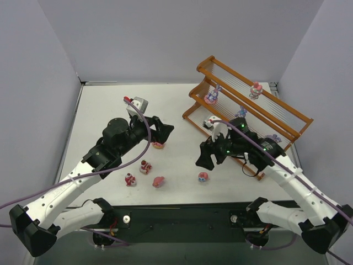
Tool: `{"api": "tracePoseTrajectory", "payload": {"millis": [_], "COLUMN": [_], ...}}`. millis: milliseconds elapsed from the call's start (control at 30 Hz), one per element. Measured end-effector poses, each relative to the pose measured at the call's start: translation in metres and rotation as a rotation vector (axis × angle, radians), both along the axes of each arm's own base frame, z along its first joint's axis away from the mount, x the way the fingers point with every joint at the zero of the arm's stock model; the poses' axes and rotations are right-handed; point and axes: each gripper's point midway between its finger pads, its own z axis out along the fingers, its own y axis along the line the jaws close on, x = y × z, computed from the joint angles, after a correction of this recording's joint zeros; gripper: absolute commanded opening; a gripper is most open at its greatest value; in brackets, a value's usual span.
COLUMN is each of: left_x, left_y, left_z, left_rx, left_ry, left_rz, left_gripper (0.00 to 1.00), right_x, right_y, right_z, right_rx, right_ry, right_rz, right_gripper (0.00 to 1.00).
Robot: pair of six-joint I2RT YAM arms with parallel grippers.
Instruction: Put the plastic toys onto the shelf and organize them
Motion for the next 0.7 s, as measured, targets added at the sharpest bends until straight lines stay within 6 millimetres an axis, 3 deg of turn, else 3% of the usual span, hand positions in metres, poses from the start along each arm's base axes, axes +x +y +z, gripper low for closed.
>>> {"api": "tracePoseTrajectory", "payload": {"millis": [100, 233, 400, 700], "left_x": [-0.001, -0.002, -0.002, -0.002], "left_y": [0.001, 0.003, 0.006, 0.009], "left_z": [-0.002, -0.003, -0.001, 0.001], "left_rx": [0.006, 0.011, 0.007, 0.006], "left_ry": [0.007, 0.012, 0.008, 0.002], "left_rz": [0.001, 0.002, 0.008, 0.014], "left_gripper": [0.97, 0.97, 0.97, 0.97], "right_x": [-0.009, -0.015, -0.015, -0.016], "right_y": [0.002, 0.002, 0.003, -0.005], "right_z": [-0.052, -0.099, -0.127, -0.156], "right_rx": [-0.1, -0.189, -0.233, -0.313], "right_ry": [0.109, 0.211, 0.252, 0.267], "right_rz": [0.027, 0.048, 0.053, 0.028], "right_gripper": [0.6, 0.56, 0.52, 0.46]}}
